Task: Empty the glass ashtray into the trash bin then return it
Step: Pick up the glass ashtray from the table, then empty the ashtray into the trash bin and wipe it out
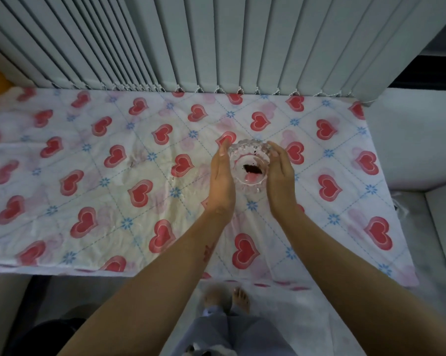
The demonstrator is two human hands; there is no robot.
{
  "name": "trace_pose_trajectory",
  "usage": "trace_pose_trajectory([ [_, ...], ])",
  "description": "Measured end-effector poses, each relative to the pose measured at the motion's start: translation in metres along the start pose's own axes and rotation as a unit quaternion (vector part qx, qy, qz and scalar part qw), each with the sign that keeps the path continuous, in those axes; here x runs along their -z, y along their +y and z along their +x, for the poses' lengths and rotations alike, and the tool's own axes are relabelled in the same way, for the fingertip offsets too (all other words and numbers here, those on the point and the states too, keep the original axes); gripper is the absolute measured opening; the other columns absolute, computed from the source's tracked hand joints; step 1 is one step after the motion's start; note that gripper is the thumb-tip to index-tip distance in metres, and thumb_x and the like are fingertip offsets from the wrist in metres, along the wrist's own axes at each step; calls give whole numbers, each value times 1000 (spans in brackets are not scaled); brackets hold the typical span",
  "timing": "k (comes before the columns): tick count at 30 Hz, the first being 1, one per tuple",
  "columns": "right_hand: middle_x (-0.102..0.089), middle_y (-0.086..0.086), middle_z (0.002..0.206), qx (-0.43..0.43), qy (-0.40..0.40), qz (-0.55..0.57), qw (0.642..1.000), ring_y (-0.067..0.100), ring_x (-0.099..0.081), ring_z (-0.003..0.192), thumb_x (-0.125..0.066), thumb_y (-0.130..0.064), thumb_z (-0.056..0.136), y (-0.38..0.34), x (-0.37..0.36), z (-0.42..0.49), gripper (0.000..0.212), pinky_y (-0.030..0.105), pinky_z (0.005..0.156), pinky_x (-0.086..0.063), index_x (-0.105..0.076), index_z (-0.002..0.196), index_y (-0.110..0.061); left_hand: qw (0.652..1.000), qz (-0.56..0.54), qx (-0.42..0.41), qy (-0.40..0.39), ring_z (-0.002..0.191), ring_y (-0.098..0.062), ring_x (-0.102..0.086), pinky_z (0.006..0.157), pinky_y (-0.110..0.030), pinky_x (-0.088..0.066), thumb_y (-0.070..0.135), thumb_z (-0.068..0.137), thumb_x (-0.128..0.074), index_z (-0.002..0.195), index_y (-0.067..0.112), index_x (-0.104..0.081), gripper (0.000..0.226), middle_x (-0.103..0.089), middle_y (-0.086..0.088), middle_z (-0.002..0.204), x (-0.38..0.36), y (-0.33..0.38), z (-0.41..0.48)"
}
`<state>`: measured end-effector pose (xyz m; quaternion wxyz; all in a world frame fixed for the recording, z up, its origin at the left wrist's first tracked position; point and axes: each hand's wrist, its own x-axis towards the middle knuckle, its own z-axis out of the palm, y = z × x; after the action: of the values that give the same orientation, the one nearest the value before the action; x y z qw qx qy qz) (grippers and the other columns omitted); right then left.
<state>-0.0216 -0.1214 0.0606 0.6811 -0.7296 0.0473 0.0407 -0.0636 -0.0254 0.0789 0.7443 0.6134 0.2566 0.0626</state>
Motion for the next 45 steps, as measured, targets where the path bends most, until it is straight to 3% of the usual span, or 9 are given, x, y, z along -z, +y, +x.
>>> trace_pose_trajectory([
  [3,-60,12,132,-1,-8,41,999,16,-63,116,-37,-18,107,-9,1,-7,36,27,99,-53,-54,134,-4,1000,9,-25,5,144,-5,-26,122,-42,-18,48,104,-20,148,38,-36,48,-32,15,156,5,4,-16],
  [7,-63,8,125,-24,-19,66,997,-9,-69,83,-37,-14,106,-22,0,-12,34,9,78,-54,-56,132,-4,998,10,-56,23,137,-2,-37,115,-27,-27,41,105,-24,145,31,-42,45,-42,14,149,17,12,-24],
  [11,-66,5,125,-34,-49,88,994,-4,-70,90,-40,-17,105,-30,-8,-24,30,20,90,-56,-60,127,-10,997,-5,-63,46,130,-3,-43,105,-18,-34,35,106,-28,144,24,-47,44,-47,8,147,28,19,-33],
  [16,-64,4,132,-32,-102,58,993,11,-65,114,-38,-23,106,-32,-28,-49,34,36,106,-49,-60,130,-15,991,-43,-58,113,129,-15,-54,114,-43,-38,39,100,-37,121,36,-65,35,-60,5,136,48,17,-42],
  [21,-59,-4,137,-13,-155,15,988,11,-57,125,-36,-27,106,-33,-54,-78,36,32,110,-44,-57,135,-22,979,-73,-54,183,126,-14,-55,112,-42,-40,43,103,-32,117,36,-66,38,-63,8,128,79,14,-66],
  [24,-57,-8,138,-8,-195,-6,981,5,-53,124,-34,-28,106,-33,-75,-100,36,24,108,-42,-56,135,-25,972,-84,-47,214,127,-14,-52,113,-42,-39,44,103,-30,123,33,-65,42,-61,10,129,108,12,-82],
  [33,-59,-3,138,0,-296,-17,955,13,-54,129,-36,-28,105,-19,-161,-212,32,37,113,-40,-61,126,-29,942,-86,-64,318,130,-14,-49,112,-36,-37,41,105,-27,129,31,-60,42,-54,8,137,228,-5,-166],
  [36,-59,-5,137,6,-333,-27,942,10,-52,128,-35,-24,106,-11,-190,-262,35,30,112,-39,-60,130,-22,927,-89,-78,357,127,-14,-53,113,-38,-39,39,105,-29,128,29,-61,41,-59,7,134,276,-15,-201],
  [45,-63,2,133,11,-441,-44,897,19,-58,125,-41,-23,103,26,-273,-392,34,45,110,-44,-61,130,-16,874,-109,-105,461,117,-19,-63,106,-44,-47,33,103,-39,123,21,-65,35,-69,-2,122,401,-58,-299],
])
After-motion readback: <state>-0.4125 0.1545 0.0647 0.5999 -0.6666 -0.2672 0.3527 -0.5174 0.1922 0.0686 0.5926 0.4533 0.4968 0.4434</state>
